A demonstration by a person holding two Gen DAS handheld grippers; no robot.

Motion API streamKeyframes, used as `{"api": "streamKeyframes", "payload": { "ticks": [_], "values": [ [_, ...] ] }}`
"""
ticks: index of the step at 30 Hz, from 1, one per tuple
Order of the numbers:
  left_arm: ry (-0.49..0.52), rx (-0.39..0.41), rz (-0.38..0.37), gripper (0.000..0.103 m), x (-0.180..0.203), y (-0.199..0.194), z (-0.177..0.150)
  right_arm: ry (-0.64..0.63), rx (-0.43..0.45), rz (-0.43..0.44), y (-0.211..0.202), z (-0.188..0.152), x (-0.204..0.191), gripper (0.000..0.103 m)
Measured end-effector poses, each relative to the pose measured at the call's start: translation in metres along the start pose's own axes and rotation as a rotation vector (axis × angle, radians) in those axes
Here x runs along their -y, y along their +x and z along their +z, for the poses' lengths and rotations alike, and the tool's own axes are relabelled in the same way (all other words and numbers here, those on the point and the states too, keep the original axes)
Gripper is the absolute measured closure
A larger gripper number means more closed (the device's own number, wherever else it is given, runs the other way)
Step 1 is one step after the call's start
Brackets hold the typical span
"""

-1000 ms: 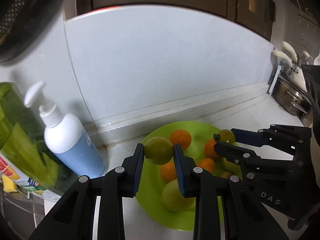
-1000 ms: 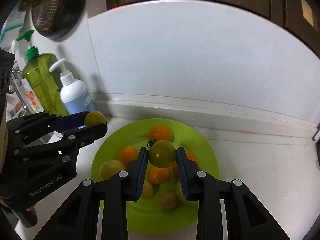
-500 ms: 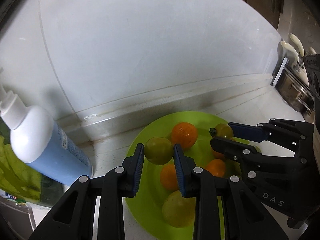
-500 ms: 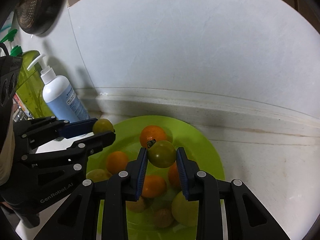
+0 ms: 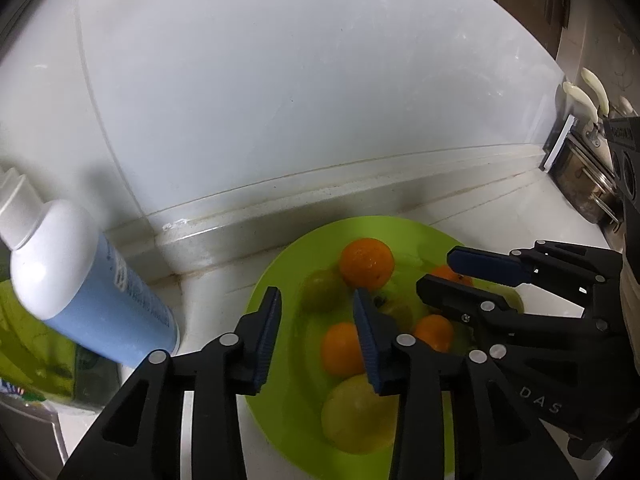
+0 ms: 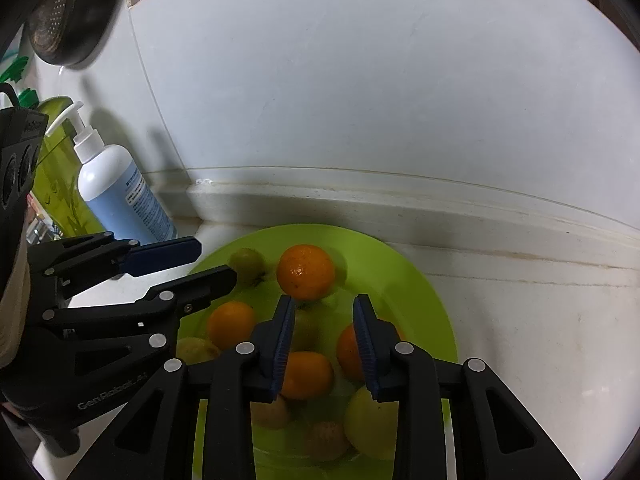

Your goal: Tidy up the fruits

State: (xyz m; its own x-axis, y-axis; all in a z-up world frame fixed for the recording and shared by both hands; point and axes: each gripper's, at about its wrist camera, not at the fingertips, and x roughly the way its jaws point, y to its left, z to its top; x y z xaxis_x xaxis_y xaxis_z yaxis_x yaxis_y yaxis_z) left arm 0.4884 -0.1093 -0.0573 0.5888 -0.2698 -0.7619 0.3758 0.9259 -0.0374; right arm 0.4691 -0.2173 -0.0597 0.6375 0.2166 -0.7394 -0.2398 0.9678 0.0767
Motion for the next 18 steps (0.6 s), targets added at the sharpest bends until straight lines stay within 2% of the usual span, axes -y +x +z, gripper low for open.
{"api": "streamKeyframes", "payload": {
  "ticks": [5,8,12,18],
  "values": [
    [-0.012,0.018,0.033,0.062,0.001,-0.020,-0.009,0.011,0.026,-0.022,-0.014,-0.007,-0.003,0.064],
    [-0.023,0.040,0.061,0.055,0.004,-0.041,-0.017,0.017,0.054,-0.037,-0.030,-0.012,-0.008,0.057],
    [-0.019,0.075,0.104,0.051,0.009,-0.075,-0.032,0.027,0.097,-0.057,-0.058,-0.024,-0.015,0.051],
    [-0.038,0.152,0.163,0.039,0.017,-0.132,-0.060,0.050,0.168,-0.090,-0.111,-0.049,-0.025,0.043]
  ]
}}
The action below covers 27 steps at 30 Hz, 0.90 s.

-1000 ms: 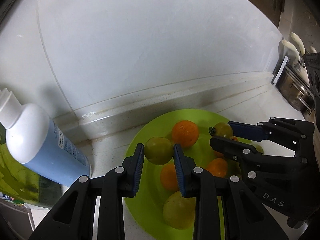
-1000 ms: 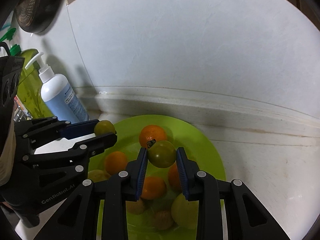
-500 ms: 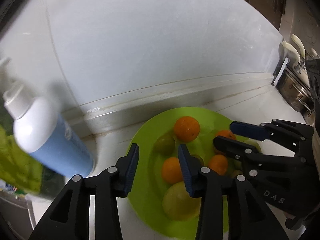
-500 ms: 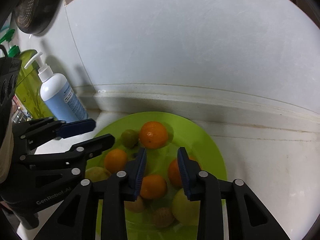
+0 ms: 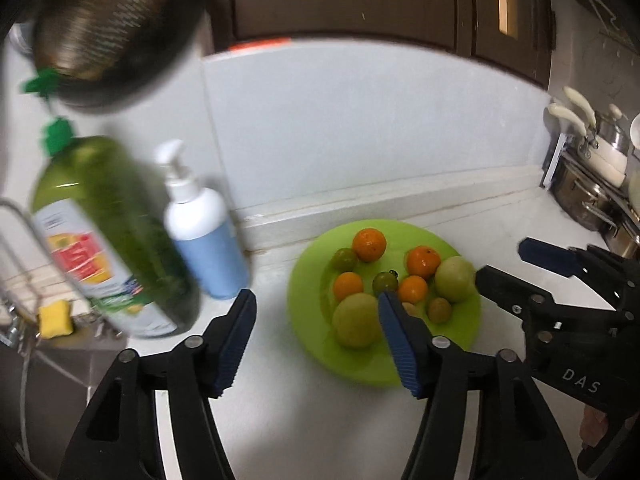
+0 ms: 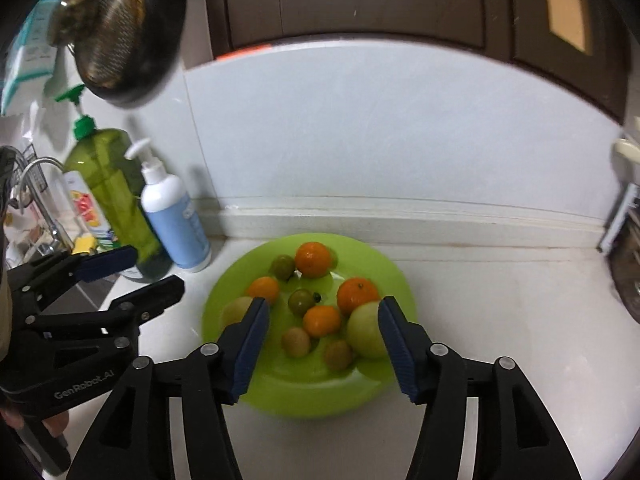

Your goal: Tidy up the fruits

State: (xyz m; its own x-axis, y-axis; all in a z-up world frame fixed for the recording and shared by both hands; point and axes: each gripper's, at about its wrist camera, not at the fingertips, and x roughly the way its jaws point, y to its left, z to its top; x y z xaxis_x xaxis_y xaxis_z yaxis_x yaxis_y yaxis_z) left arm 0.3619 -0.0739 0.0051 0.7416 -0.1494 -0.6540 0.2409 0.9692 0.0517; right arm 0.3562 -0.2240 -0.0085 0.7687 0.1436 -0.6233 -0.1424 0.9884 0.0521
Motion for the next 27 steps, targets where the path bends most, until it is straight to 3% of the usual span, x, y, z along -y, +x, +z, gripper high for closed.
{"api": "streamKeyframes", "payload": {
  "ticks": [4,6,9,17,27],
  "values": [
    [-0.023,0.046,0.016,0.030,-0.004,-0.039,-0.019,0.012,0.037,-0.025,-0.037,-0.016,-0.004,0.041],
    [-0.017,0.061,0.011,0.027,-0.002,-0.055,-0.027,0.017,0.055,-0.044,-0.053,-0.025,-0.005,0.033],
    [-0.001,0.088,0.017,0.019,0.000,-0.078,-0.041,0.018,0.089,-0.078,-0.082,-0.043,-0.013,0.029],
    [-0.002,0.136,0.053,0.011,0.012,-0.138,-0.079,0.036,0.151,-0.119,-0.146,-0.082,-0.022,0.018],
    [-0.046,0.164,0.093,0.002,0.048,-0.202,-0.129,0.008,0.150,-0.105,-0.211,-0.134,-0.015,0.017]
  ]
}}
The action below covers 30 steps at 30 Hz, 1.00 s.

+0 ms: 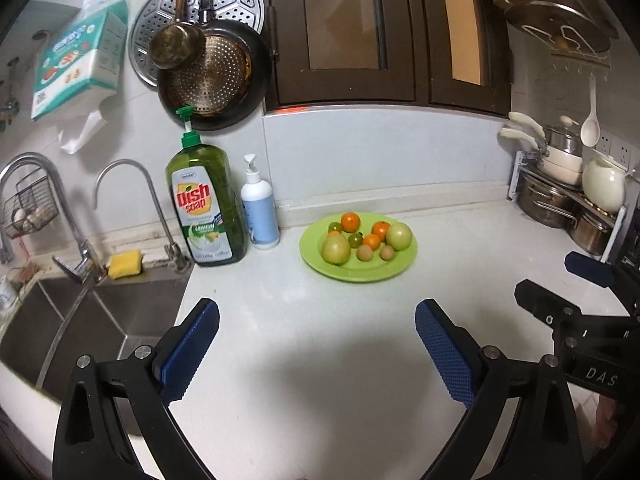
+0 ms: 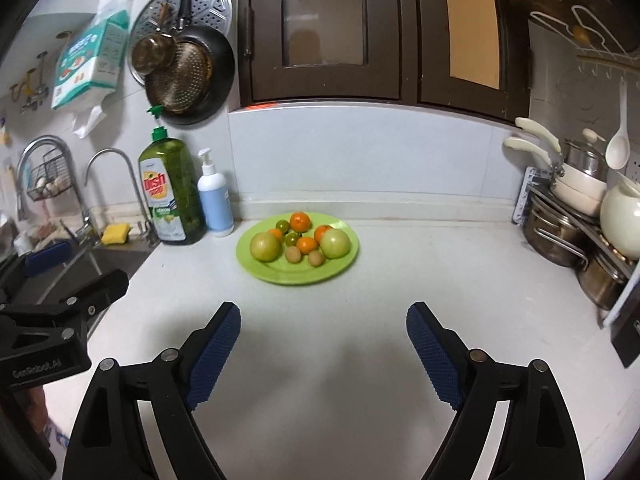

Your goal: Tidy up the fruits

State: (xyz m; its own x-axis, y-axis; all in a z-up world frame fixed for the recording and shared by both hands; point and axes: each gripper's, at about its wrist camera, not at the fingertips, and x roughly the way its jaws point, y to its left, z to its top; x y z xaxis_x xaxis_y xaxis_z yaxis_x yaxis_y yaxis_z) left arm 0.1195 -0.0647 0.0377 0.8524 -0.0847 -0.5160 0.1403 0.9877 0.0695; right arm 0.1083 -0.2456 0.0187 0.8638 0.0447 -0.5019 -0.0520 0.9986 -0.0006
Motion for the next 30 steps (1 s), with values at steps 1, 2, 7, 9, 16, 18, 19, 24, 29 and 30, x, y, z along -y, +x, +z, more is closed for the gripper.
{"api": "streamKeyframes", "payload": {
  "ticks": [1,2,7,9,16,18,19,24,29,30],
  "values": [
    [-0.005,-0.003,0.000,0.001,0.002,-0.005,-0.004,-0.002,0.001,0.002,-0.005,-0.003,0.002,0.017],
    [-0.016,-0.004,0.001,0.000,0.004,-0.011,-0.008,0.001,0.001,0.008,-0.012,-0.007,0.004,0.017],
    [-0.018,-0.006,0.018,0.000,0.016,-0.038,-0.024,0.005,-0.001,0.037,-0.037,-0.022,0.012,0.017],
    [-0.023,-0.004,0.035,0.000,0.019,-0.048,-0.029,0.007,-0.003,0.040,-0.045,-0.027,0.014,0.017],
    [-0.032,0.023,0.046,0.000,0.030,-0.074,-0.035,-0.005,0.018,0.035,-0.070,-0.037,0.024,0.017],
    [-0.032,0.033,0.051,0.000,0.031,-0.078,-0.034,-0.008,0.028,0.032,-0.075,-0.038,0.026,0.017],
    [-0.032,0.036,0.052,0.000,0.032,-0.081,-0.035,-0.008,0.031,0.033,-0.077,-0.038,0.026,0.017],
    [-0.032,0.043,0.054,0.000,0.033,-0.090,-0.038,-0.011,0.039,0.039,-0.085,-0.041,0.027,0.017],
    [-0.033,0.042,0.055,0.000,0.034,-0.095,-0.042,-0.017,0.041,0.044,-0.091,-0.044,0.026,0.017],
    [-0.032,0.043,0.055,0.000,0.034,-0.097,-0.042,-0.017,0.041,0.045,-0.091,-0.044,0.026,0.017]
  ]
}}
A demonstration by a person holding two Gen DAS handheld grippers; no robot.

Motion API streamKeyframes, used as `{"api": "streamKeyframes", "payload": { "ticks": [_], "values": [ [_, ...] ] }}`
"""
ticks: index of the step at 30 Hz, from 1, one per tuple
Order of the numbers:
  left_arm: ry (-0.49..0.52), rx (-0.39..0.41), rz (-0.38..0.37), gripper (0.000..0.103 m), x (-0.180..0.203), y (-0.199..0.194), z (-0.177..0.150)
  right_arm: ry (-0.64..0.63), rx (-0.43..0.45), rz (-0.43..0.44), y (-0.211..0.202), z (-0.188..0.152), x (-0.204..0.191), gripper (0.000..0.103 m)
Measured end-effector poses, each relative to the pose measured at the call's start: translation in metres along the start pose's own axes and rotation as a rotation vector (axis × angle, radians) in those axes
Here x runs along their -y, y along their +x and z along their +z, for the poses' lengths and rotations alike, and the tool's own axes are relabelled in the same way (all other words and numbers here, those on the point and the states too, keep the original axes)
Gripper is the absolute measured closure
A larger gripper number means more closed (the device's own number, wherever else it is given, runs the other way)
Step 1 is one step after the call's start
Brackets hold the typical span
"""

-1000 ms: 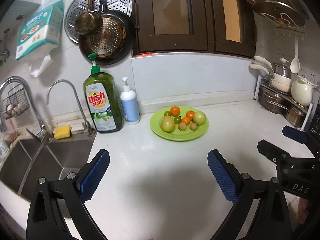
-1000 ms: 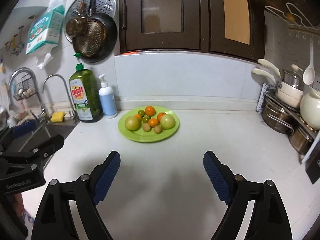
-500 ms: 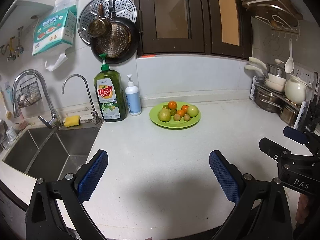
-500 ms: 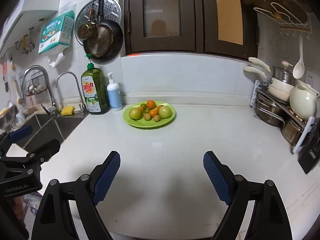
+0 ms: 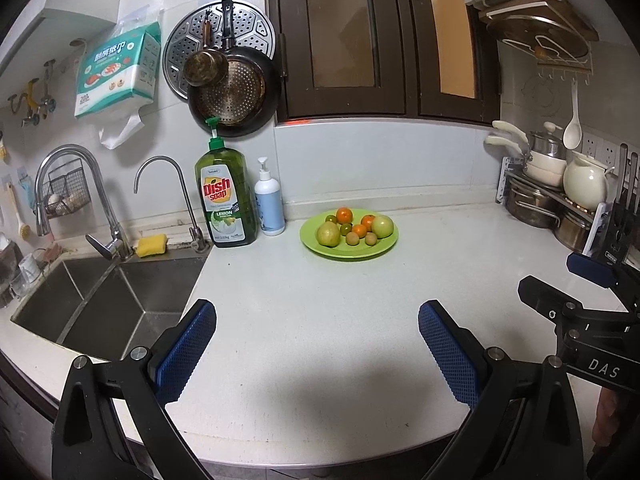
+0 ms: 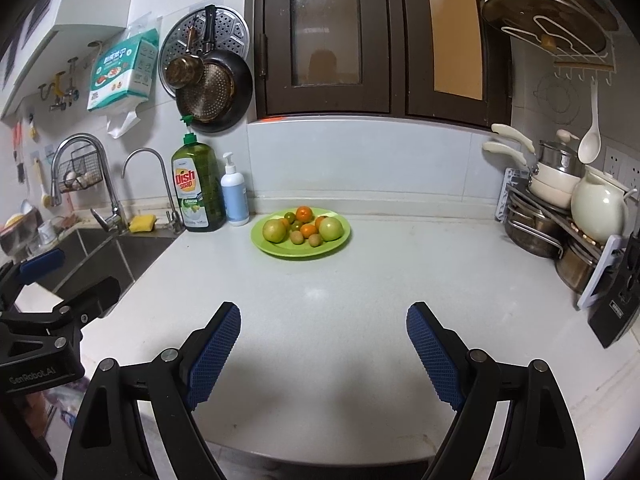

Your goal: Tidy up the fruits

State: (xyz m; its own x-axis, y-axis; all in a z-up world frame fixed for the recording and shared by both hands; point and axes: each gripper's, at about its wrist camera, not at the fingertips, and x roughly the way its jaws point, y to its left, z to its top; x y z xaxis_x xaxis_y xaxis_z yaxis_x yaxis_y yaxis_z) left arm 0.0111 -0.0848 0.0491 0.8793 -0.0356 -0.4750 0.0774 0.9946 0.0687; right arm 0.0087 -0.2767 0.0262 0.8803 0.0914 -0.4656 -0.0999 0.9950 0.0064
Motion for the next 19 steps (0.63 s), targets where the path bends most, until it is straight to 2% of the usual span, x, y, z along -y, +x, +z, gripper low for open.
{"api": "streamKeyframes", "payload": {
  "ticks": [19],
  "values": [
    [0.003,0.016,0.024,0.000,0.000,-0.013,-0.007,-0.007,0.006,0.012,-0.009,-0.007,0.000,0.017]
  ]
}}
